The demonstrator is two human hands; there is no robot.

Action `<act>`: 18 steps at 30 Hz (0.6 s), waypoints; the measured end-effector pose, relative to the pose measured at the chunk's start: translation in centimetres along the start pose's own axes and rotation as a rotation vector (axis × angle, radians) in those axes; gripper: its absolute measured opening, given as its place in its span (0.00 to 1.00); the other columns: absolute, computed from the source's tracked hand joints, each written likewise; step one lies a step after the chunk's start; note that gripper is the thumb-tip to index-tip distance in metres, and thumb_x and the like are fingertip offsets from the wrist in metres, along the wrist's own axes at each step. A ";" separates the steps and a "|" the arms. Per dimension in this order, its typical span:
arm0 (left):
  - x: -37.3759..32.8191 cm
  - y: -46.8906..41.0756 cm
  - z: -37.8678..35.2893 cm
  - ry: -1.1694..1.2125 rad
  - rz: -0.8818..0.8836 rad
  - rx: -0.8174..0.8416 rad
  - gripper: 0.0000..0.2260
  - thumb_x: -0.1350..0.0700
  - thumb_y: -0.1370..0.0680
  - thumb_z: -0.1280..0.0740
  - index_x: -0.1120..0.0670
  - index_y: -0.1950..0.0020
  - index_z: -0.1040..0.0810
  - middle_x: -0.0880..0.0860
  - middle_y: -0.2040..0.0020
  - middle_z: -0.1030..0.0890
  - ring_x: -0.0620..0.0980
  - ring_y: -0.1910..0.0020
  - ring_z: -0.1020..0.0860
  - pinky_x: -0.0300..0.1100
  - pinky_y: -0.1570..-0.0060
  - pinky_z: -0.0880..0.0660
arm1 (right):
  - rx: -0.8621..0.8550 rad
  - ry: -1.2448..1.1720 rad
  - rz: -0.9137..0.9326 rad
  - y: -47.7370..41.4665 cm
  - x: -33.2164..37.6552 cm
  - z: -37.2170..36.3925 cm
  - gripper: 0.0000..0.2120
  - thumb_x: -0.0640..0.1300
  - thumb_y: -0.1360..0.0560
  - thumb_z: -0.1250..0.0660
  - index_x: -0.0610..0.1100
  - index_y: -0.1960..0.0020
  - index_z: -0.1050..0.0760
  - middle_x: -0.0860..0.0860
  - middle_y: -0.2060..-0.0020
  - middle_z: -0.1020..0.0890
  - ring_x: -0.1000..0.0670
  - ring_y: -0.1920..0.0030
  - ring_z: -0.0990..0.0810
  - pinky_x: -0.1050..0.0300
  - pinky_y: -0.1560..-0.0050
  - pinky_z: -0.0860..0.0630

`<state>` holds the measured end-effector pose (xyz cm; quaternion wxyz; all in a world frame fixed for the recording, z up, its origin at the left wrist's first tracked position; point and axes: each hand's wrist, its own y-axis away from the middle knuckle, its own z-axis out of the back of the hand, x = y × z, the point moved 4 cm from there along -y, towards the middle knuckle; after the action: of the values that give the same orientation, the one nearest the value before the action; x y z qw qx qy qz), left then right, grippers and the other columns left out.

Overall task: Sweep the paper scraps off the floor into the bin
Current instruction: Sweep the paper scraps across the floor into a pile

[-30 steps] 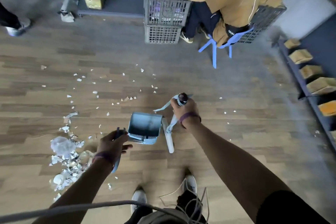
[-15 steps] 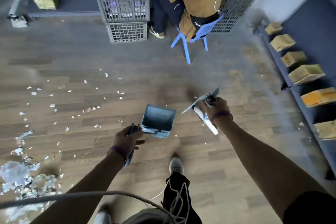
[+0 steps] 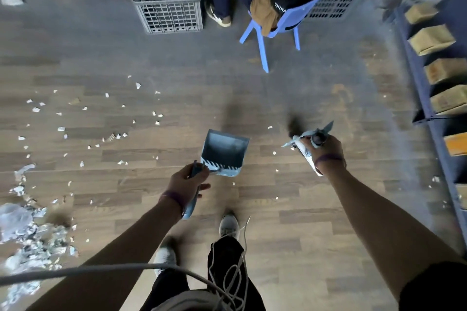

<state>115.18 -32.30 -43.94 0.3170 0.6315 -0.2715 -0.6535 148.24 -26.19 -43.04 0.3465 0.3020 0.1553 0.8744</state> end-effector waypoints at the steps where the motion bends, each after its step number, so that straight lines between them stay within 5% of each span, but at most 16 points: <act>1: 0.1 -0.3 0.1 -0.004 0.003 -0.004 0.06 0.59 0.22 0.34 0.52 0.47 0.24 0.48 0.57 0.20 0.50 0.61 0.19 0.39 0.69 0.31 | 0.009 0.023 0.015 -0.2 0.3 -0.8 0.22 0.55 0.28 0.30 0.39 0.44 0.21 0.38 0.47 0.18 0.39 0.44 0.21 0.49 0.46 0.26; 9: 1.6 -1.2 5.9 0.013 0.019 -0.075 0.05 0.60 0.23 0.34 0.52 0.48 0.24 0.47 0.59 0.20 0.45 0.66 0.18 0.37 0.70 0.30 | 0.250 0.318 0.151 2.5 6.6 -10.5 0.23 0.59 0.26 0.37 0.39 0.48 0.21 0.37 0.49 0.18 0.38 0.44 0.21 0.53 0.46 0.26; 18: 4.3 -0.3 22.8 0.084 0.041 -0.127 0.06 0.62 0.23 0.33 0.51 0.55 0.23 0.49 0.60 0.20 0.48 0.65 0.20 0.40 0.65 0.32 | 0.386 0.381 0.262 17.3 16.9 -25.2 0.20 0.55 0.23 0.40 0.40 0.43 0.22 0.39 0.44 0.19 0.38 0.42 0.22 0.54 0.46 0.26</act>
<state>92.42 -36.40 -45.71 0.3810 0.6314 -0.2286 -0.6356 113.59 -28.24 -47.04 0.1317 0.2103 0.3406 0.9069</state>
